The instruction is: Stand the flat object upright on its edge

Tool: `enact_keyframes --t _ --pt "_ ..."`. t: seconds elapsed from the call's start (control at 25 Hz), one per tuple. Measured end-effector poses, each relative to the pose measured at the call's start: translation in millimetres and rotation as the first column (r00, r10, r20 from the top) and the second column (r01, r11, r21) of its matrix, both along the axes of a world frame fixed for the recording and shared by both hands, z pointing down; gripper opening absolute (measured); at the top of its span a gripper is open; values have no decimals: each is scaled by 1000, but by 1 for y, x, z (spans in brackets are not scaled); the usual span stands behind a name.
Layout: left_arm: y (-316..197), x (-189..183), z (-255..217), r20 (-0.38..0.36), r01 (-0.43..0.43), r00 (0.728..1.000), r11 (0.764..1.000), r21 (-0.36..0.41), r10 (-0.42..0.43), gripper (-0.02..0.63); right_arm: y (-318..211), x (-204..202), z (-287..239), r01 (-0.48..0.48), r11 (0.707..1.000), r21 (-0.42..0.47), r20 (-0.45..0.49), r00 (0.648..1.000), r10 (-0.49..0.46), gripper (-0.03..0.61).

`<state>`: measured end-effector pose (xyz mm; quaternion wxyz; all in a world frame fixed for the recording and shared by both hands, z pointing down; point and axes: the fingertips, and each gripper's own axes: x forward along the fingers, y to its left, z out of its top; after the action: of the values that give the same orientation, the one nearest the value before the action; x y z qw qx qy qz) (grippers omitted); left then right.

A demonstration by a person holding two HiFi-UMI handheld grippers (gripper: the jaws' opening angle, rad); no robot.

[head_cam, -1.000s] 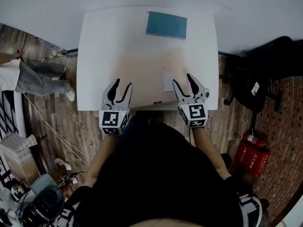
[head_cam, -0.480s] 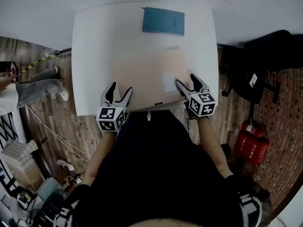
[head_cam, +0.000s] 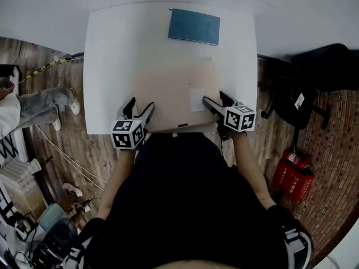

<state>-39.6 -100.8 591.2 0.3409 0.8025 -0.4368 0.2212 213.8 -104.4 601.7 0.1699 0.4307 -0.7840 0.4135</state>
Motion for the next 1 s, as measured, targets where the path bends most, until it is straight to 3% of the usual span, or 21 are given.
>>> enact_keyframes --t 0.28,0.6,0.76,1.0 --pt "2 1 3 19 44 999 999 -30 -44 316 0 0 7 29 998 -58 63 998 -26 327" --pt "-1 -2 3 6 77 997 995 -68 -77 304 -4 -3 3 72 992 -102 53 996 -67 327" --pt "0 -7 2 -19 112 993 990 -90 -114 302 -10 -8 -10 98 991 -92 28 995 -96 327" --pt "-5 -12 -13 -45 159 986 985 -61 -162 301 -26 -16 -41 138 990 -26 -27 990 -139 327"
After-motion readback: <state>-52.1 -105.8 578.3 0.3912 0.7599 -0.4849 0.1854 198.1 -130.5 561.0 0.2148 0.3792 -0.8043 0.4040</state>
